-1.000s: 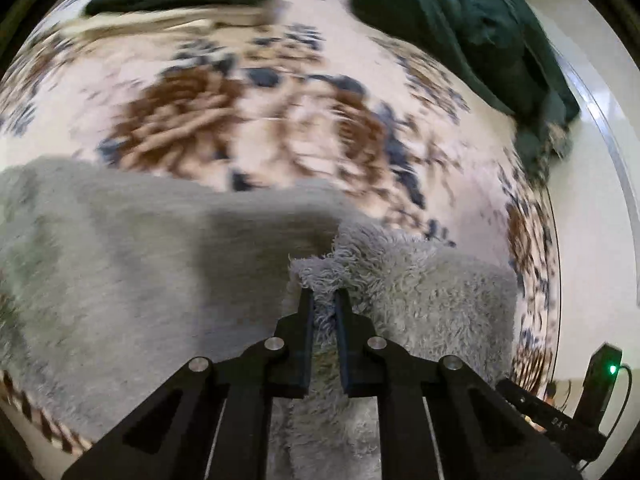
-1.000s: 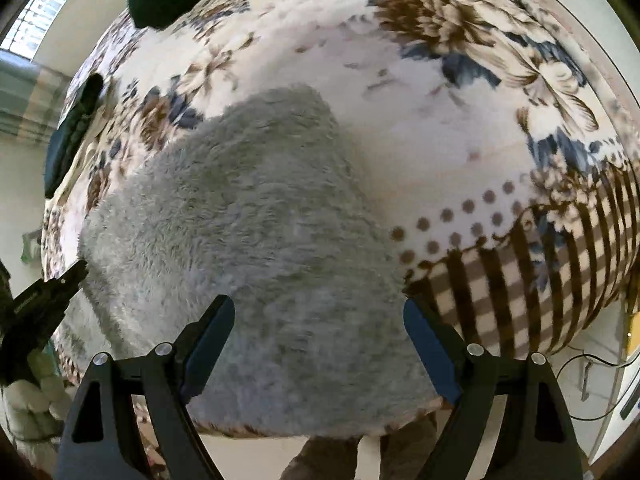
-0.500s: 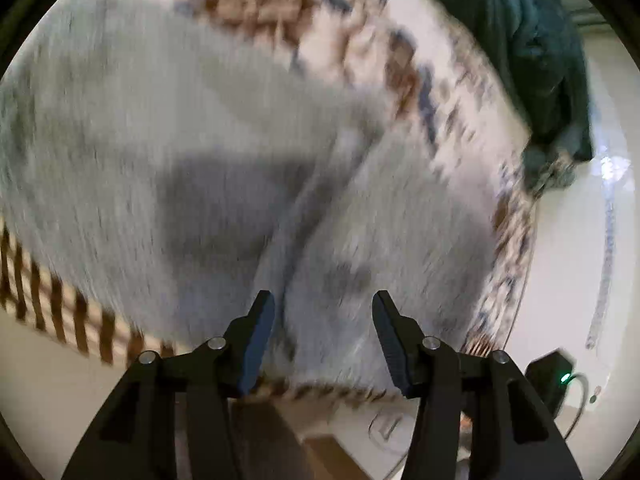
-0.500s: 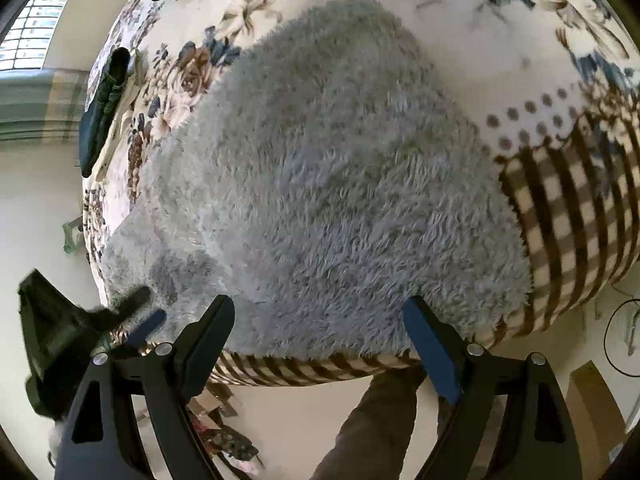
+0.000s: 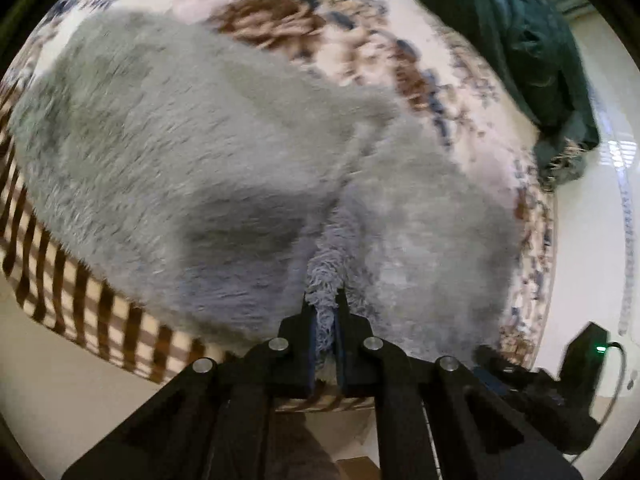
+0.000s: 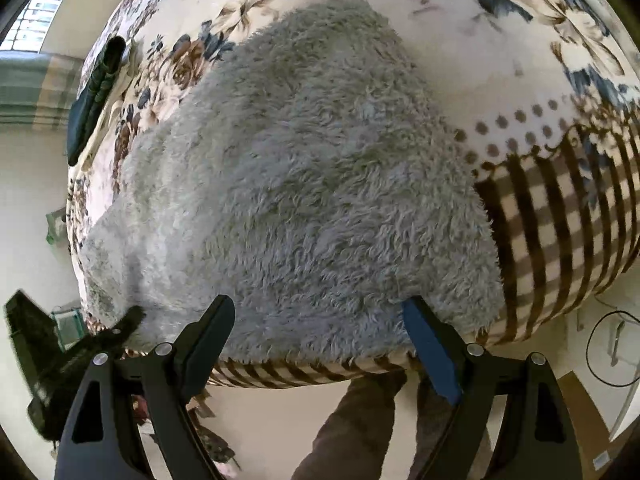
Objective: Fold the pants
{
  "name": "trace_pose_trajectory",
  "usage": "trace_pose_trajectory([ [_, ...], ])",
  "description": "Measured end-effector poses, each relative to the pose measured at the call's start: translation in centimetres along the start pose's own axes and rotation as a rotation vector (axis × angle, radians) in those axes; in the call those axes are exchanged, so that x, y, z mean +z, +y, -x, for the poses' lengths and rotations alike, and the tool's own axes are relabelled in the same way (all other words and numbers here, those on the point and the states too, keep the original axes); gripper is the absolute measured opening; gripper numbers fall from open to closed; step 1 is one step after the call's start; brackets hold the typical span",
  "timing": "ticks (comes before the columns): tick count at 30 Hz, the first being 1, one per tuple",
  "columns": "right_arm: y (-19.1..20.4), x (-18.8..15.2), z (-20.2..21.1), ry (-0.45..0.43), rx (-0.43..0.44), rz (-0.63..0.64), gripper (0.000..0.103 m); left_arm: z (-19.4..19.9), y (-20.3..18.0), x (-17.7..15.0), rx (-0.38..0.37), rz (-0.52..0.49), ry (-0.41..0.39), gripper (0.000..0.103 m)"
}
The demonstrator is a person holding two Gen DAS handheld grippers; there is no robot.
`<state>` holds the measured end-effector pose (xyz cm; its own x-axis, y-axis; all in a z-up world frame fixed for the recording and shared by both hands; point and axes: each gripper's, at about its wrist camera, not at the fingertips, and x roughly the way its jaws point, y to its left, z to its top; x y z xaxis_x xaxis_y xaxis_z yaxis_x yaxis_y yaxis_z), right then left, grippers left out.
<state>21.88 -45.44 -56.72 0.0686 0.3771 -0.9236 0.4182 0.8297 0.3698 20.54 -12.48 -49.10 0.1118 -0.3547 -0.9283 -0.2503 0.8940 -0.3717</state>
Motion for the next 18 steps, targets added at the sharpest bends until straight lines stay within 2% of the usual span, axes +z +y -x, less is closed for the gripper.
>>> trace_pose_trajectory([
  [2,0.4,0.0,0.3,-0.005,-0.010,0.019,0.089,-1.1,1.3,0.1,-0.013,0.047,0.046,0.009],
  [4,0.9,0.1,1.1,-0.040,-0.044,0.061,0.089,-1.3,1.8,0.0,-0.043,0.083,0.081,0.010],
  [5,1.2,0.1,1.4,-0.057,-0.067,0.079,0.096,-1.1,1.7,0.0,-0.045,0.079,0.083,0.013],
  [7,1.8,0.3,2.2,-0.104,-0.143,0.135,0.103,0.2,0.9,0.0,-0.011,0.037,0.037,0.021],
  [9,2.1,0.8,2.3,-0.118,-0.209,0.164,0.103,1.8,0.6,0.2,0.006,-0.009,-0.046,0.033],
  [11,2.3,1.4,2.0,-0.100,-0.216,0.161,0.103,2.8,1.2,0.5,0.042,-0.023,-0.114,0.094],
  [12,2.3,1.7,1.9,-0.089,-0.203,0.156,0.103,3.4,2.0,1.0,0.057,-0.008,-0.154,0.096],
  [14,2.9,2.2,1.8,-0.080,-0.197,0.152,0.103,4.1,3.8,1.6,0.074,0.041,-0.185,0.096],
  [17,4.5,3.0,1.4,-0.075,-0.206,0.179,0.103,5.6,8.4,2.7,0.076,0.183,-0.235,0.096],
  [18,5.1,3.2,1.1,-0.074,-0.208,0.185,0.103,6.2,10.8,3.0,0.073,0.266,-0.264,0.096],
])
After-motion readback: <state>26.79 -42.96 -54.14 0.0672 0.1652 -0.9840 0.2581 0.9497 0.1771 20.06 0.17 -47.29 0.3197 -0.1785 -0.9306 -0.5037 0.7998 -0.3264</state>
